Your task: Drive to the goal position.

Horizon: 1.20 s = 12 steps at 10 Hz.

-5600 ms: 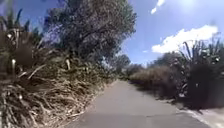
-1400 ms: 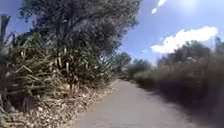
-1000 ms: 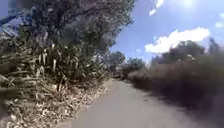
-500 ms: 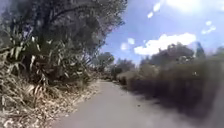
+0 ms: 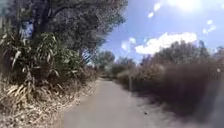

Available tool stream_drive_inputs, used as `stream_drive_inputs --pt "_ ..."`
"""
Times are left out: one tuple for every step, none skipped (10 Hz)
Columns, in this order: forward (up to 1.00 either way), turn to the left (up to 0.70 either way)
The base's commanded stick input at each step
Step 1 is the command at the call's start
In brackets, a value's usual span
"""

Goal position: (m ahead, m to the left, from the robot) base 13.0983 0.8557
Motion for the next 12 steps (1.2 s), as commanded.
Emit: stream_drive_inputs --pt "1.0 0.0" --pt "1.0 0.0" --pt "1.0 0.0" --pt "1.0 0.0" --pt "1.0 0.0" --pt "1.0 0.0" --pt "1.0 0.0" --pt "1.0 0.0" --pt "1.0 0.0" --pt "1.0 0.0" --pt "1.0 0.0" --pt "1.0 0.0"
